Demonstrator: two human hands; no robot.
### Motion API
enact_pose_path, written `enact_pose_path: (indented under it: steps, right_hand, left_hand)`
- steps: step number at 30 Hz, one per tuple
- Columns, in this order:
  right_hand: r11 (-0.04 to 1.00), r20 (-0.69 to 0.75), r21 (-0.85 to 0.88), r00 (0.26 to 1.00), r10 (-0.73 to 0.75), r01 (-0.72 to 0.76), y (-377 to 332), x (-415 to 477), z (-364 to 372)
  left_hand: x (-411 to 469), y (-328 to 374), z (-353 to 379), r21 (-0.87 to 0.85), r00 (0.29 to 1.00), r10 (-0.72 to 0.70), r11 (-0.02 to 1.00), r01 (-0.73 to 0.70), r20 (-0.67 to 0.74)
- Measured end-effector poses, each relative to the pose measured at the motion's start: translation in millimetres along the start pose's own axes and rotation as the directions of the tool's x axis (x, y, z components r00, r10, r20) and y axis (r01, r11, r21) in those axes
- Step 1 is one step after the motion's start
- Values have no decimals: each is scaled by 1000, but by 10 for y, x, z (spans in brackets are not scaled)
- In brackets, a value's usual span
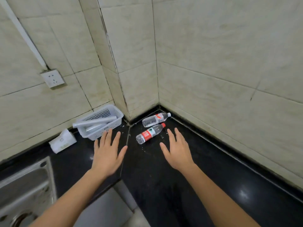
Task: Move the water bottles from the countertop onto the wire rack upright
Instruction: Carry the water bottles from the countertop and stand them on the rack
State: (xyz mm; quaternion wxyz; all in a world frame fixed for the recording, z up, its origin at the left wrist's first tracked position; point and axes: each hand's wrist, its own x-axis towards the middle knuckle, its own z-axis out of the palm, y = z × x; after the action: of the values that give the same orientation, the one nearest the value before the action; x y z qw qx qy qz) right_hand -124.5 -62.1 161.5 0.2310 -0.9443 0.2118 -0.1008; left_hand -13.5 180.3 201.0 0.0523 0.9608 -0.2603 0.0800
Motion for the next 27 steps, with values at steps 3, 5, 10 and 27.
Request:
enact_pose_path:
  steps: [3,5,10,27]
  right_hand:
    - [996,43,21,995,91,-92,-43,481,260]
    - [986,69,50,986,155,-158,-80,836,430]
    - [920,171,160,928,331,-357,-194,1775,952]
    - [536,267,141,553,789,-832,-303,2663,2237]
  left_hand:
    - [595,-285,370,-9,997,19,1000,-19,71]
    - [1033,-441,627,-8,993,39,999,-38,113]
    - [2139,-805,1281,-47,965,151,988,-144,215]
    - [4198,-69,2772,-397,782,560,806,-438,274]
